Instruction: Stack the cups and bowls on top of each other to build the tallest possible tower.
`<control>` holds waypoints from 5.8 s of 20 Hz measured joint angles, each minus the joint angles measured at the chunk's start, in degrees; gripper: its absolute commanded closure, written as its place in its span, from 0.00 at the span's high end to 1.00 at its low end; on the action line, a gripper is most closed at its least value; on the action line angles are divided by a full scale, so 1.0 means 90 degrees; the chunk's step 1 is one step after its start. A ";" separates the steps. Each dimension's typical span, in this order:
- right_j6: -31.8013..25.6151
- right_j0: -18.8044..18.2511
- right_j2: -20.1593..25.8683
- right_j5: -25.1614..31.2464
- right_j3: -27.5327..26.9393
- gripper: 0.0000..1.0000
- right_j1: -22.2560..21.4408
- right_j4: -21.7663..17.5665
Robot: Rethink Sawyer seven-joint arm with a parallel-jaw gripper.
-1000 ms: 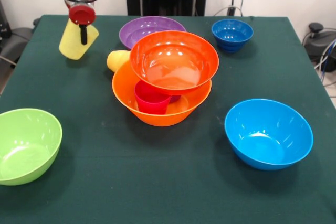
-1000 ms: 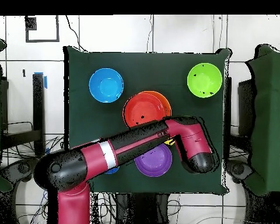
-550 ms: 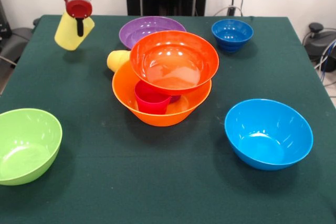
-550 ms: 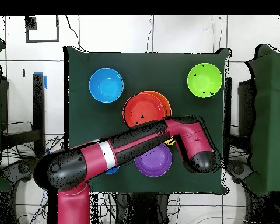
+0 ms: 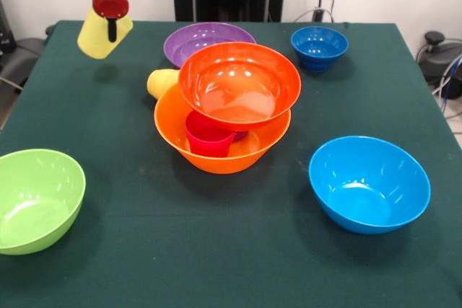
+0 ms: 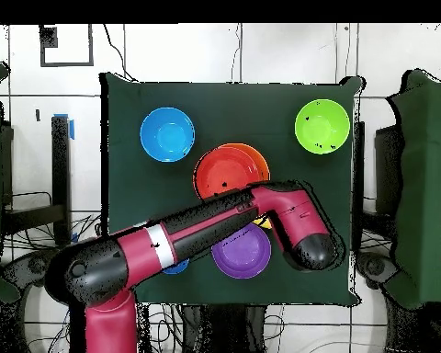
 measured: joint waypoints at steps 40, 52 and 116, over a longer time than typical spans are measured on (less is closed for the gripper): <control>0.2692 0.1676 0.0185 -0.1620 0.0529 0.00 -0.0906 -0.1322; 0.2929 0.1676 0.0592 -0.2348 0.0531 0.00 -0.1206 -0.1473; 0.3110 0.1048 0.2428 -0.2450 0.1303 0.00 -0.3739 -0.0458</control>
